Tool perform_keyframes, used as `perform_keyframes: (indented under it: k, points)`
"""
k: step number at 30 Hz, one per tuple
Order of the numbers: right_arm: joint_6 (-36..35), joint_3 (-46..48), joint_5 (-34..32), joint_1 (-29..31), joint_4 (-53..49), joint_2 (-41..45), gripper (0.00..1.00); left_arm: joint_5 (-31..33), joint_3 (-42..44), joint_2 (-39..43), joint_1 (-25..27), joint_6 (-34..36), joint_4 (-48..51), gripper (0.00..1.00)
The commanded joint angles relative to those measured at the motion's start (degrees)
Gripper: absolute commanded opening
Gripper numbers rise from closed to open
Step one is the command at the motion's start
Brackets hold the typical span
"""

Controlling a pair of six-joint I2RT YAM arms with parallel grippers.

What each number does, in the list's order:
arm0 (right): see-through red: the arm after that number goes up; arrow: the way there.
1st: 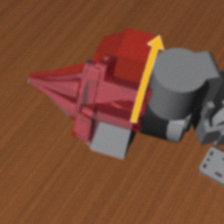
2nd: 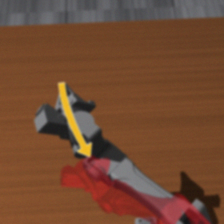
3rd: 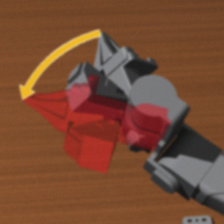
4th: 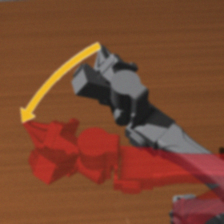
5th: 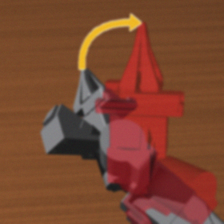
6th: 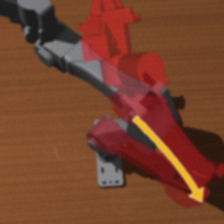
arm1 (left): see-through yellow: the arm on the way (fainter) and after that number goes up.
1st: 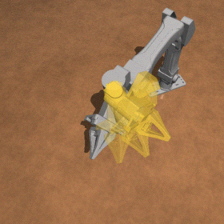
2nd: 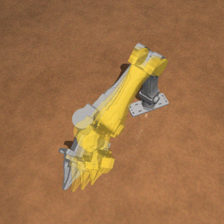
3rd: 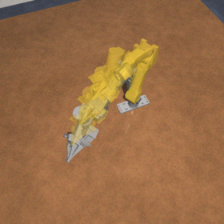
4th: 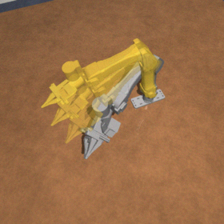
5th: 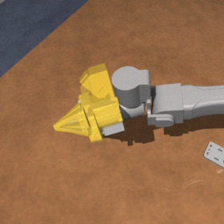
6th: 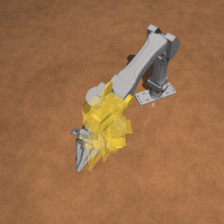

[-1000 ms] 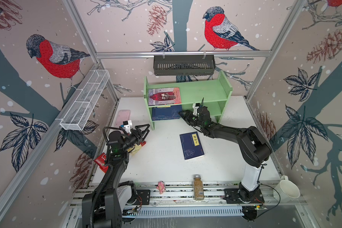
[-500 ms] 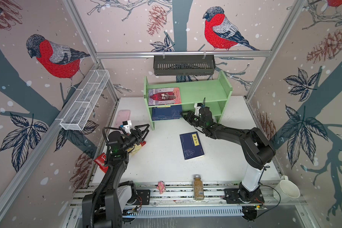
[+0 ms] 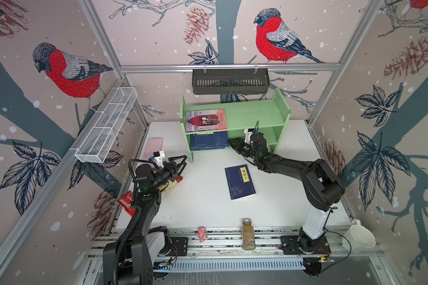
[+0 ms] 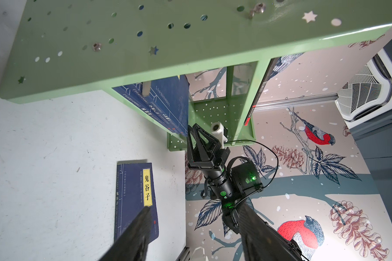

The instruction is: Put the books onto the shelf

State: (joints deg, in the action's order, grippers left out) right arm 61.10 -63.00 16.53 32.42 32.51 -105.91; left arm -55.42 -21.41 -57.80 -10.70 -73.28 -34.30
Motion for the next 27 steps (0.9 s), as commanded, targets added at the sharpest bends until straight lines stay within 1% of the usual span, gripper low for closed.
perform_keyframes:
  k: [1,9,15,19,27]
  points:
    - [-1.2,-0.5,0.4,-0.1,1.9,-0.1,0.21,-0.7,0.0,0.0,-0.1,-0.3,-3.2,0.63]
    - [-1.2,-1.2,1.5,-0.6,1.6,-1.1,0.21,-0.7,0.0,-0.3,-0.1,-0.5,-3.4,0.63]
    - [-1.5,-2.8,2.0,-0.9,0.7,-2.0,0.23,-0.8,-0.1,-0.3,-0.1,-0.6,-3.5,0.63]
    - [-1.4,-4.3,2.7,-1.0,0.1,-3.1,0.22,-0.7,0.0,-0.3,-0.2,-0.6,-3.5,0.64]
    - [-1.5,-4.3,2.9,-1.1,0.1,-3.3,0.21,-0.7,0.0,-0.2,-0.2,-0.5,-3.4,0.63]
